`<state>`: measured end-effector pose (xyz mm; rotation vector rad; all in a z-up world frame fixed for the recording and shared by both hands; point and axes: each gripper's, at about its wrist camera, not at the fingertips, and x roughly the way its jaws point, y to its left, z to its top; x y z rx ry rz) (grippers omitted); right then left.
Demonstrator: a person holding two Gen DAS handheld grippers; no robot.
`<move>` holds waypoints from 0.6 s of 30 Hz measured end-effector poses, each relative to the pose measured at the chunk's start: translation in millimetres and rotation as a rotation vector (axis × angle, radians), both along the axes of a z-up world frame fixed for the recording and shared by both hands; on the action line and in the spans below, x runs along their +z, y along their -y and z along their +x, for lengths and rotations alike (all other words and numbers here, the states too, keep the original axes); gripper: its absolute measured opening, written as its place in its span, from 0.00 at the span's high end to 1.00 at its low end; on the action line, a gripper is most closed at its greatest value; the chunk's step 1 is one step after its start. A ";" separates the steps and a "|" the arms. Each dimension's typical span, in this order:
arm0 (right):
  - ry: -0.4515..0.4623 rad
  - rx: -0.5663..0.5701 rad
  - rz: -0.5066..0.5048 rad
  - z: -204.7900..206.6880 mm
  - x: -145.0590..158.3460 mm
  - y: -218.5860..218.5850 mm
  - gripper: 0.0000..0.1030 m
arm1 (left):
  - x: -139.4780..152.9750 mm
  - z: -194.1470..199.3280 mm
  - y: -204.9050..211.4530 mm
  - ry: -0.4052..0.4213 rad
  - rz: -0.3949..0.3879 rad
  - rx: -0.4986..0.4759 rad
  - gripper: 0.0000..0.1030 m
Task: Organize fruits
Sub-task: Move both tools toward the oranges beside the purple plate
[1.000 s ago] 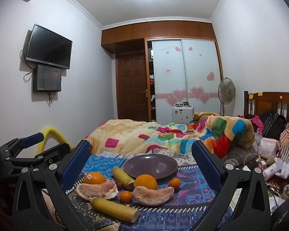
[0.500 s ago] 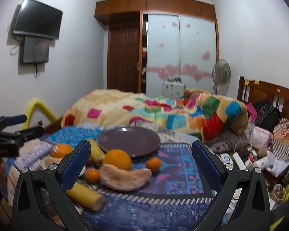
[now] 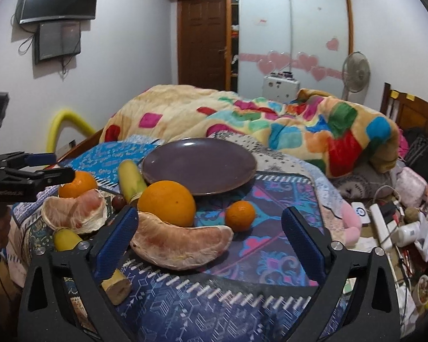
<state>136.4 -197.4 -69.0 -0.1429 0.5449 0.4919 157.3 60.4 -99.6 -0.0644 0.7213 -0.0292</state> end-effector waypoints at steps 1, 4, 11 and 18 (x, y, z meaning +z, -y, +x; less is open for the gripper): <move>-0.003 0.008 -0.004 1.6 -0.4 -2.1 0.04 | -1.6 3.7 -1.4 -0.014 -0.008 -0.005 0.15; -0.022 0.041 -0.010 7.8 -1.1 -9.7 0.07 | -6.0 13.2 -2.4 -0.055 -0.006 -0.019 0.17; -0.068 0.083 -0.036 22.1 -9.0 -27.8 0.09 | -14.5 30.6 -5.5 -0.123 0.047 -0.011 0.17; -0.111 0.111 -0.070 35.4 -15.9 -40.3 0.10 | -20.2 36.2 -5.8 -0.158 0.045 -0.039 0.17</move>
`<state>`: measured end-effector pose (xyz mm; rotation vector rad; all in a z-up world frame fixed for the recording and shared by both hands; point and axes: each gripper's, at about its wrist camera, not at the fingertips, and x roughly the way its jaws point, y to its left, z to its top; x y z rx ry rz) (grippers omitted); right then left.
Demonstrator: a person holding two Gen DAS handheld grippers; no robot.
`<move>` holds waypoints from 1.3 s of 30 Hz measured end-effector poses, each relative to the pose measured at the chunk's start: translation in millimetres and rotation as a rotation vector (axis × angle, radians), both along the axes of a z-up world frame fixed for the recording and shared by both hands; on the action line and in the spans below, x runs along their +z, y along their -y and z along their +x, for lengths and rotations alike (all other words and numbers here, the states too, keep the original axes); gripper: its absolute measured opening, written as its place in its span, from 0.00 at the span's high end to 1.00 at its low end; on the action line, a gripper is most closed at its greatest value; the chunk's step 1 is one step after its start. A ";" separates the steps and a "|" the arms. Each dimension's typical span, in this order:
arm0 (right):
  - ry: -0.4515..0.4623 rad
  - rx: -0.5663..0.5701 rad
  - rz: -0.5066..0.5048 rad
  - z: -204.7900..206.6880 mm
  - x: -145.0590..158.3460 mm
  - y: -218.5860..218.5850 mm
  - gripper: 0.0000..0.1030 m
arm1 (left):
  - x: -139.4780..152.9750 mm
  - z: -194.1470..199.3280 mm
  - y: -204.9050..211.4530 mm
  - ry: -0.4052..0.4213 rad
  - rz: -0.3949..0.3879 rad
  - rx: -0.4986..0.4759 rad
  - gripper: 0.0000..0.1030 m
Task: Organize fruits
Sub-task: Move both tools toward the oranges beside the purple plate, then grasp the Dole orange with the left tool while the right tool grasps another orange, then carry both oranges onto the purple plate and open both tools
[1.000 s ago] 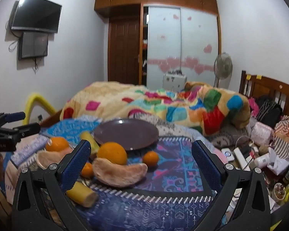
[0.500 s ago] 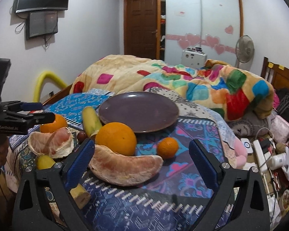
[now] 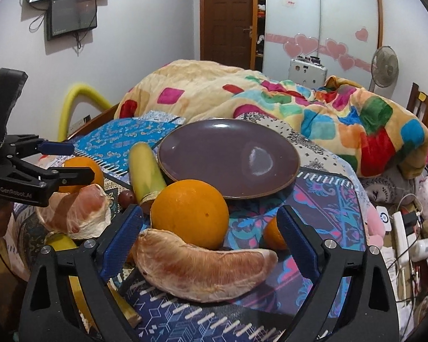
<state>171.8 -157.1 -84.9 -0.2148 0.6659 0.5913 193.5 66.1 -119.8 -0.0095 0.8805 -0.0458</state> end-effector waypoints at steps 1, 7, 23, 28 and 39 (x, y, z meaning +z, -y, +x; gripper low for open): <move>-0.009 0.004 -0.004 2.0 -0.8 -3.3 0.11 | -1.9 2.4 -1.0 -0.009 -0.013 0.003 0.17; -0.055 0.028 -0.027 9.1 -8.0 -13.9 0.17 | -12.0 17.6 -1.9 -0.092 -0.089 -0.009 0.23; -0.123 0.051 -0.027 17.9 -15.4 -24.4 0.39 | -9.8 15.0 -4.5 -0.079 -0.069 -0.015 0.35; -0.139 0.044 -0.005 20.6 -13.2 -18.9 0.39 | -3.7 16.0 -11.0 -0.060 -0.066 0.007 0.35; -0.050 0.013 0.050 19.9 20.5 -9.9 0.40 | 32.4 12.7 -1.3 0.041 -0.054 -0.010 0.35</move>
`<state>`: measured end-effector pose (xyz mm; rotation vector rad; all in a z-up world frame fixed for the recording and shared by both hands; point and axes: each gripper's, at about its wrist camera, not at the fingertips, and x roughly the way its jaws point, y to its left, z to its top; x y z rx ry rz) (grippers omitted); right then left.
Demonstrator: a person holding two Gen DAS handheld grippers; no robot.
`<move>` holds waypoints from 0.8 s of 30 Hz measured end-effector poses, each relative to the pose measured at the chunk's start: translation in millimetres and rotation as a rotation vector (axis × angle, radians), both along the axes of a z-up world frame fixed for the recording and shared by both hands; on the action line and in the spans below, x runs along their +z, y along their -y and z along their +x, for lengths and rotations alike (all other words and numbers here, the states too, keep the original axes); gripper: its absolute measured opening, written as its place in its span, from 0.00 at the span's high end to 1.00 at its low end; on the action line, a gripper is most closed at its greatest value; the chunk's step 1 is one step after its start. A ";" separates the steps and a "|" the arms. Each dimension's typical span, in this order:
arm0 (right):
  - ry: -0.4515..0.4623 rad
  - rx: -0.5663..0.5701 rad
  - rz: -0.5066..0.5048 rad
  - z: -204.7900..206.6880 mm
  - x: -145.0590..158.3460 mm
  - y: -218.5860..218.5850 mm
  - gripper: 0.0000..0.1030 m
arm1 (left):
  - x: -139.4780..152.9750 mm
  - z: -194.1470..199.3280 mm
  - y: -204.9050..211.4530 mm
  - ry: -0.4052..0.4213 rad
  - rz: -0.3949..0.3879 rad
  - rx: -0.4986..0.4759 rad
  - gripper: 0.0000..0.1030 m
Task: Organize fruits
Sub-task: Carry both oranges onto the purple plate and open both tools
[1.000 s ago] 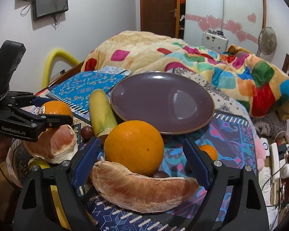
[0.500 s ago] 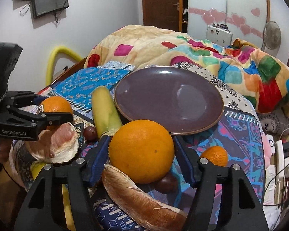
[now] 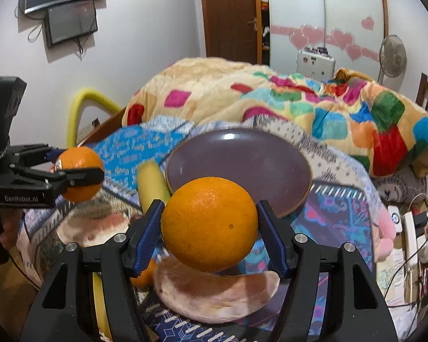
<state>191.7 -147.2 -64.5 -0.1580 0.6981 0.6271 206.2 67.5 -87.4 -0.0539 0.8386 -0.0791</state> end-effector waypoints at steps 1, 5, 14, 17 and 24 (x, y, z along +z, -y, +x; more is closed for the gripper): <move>0.010 -0.005 0.007 0.3 4.1 0.9 0.39 | 2.4 1.2 1.4 0.005 0.000 -0.004 0.35; 0.038 -0.023 0.034 2.7 18.2 4.8 0.40 | 10.9 5.6 10.2 0.034 0.012 -0.019 0.35; 0.083 -0.072 0.040 21.0 35.8 18.0 0.39 | 24.5 27.5 31.6 0.073 0.025 -0.059 0.35; 0.104 -0.092 0.025 27.7 39.1 21.3 0.40 | 26.3 35.2 39.2 0.085 0.027 -0.067 0.35; 0.126 -0.130 0.012 45.5 38.4 26.6 0.39 | 24.6 62.4 49.5 0.077 0.019 -0.070 0.35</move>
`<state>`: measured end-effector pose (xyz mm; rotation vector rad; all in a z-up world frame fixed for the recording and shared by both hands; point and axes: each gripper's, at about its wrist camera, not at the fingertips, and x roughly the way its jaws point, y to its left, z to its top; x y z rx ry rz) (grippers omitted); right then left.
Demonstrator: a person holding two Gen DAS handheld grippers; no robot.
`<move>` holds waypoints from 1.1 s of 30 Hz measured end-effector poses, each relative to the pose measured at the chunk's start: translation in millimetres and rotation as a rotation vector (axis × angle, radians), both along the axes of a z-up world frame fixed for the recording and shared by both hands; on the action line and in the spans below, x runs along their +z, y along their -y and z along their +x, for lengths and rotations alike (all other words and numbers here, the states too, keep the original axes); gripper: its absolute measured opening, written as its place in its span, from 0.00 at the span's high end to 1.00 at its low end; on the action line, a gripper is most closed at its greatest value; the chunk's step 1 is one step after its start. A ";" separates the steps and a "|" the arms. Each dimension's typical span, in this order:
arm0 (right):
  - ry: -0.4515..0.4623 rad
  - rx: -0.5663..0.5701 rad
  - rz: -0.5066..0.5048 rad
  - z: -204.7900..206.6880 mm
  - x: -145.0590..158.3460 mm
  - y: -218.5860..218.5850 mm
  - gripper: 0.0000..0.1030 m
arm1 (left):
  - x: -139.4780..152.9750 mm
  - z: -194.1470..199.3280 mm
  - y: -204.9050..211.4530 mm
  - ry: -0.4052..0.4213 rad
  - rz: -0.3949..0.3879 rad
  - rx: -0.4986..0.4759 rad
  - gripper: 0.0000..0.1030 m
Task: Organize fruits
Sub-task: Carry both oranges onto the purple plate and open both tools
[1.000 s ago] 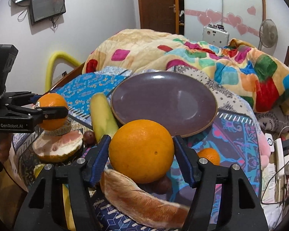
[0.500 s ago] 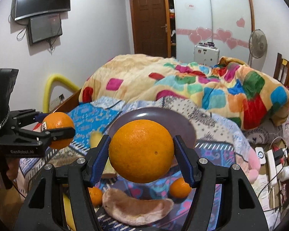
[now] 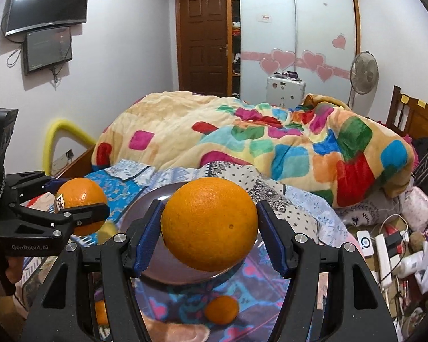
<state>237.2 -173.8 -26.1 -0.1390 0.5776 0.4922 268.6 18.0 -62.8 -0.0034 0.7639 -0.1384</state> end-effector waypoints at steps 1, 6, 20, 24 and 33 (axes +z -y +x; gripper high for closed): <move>0.002 -0.004 -0.004 2.5 -0.8 -0.4 0.39 | -0.9 4.0 1.0 -0.003 0.000 0.001 0.35; -0.014 -0.026 -0.018 20.0 -12.1 -2.8 0.39 | -9.3 25.8 1.5 -0.033 0.002 0.024 0.35; -0.129 -0.051 -0.111 70.3 -47.2 -14.6 0.39 | -31.8 88.6 3.3 -0.142 0.006 0.022 0.35; -0.167 -0.034 -0.140 81.3 -52.6 -19.3 0.39 | -39.8 100.0 7.6 -0.160 0.023 0.026 0.35; -0.218 -0.015 -0.150 92.8 -62.6 -24.6 0.39 | -55.7 119.6 6.8 -0.213 0.015 0.023 0.35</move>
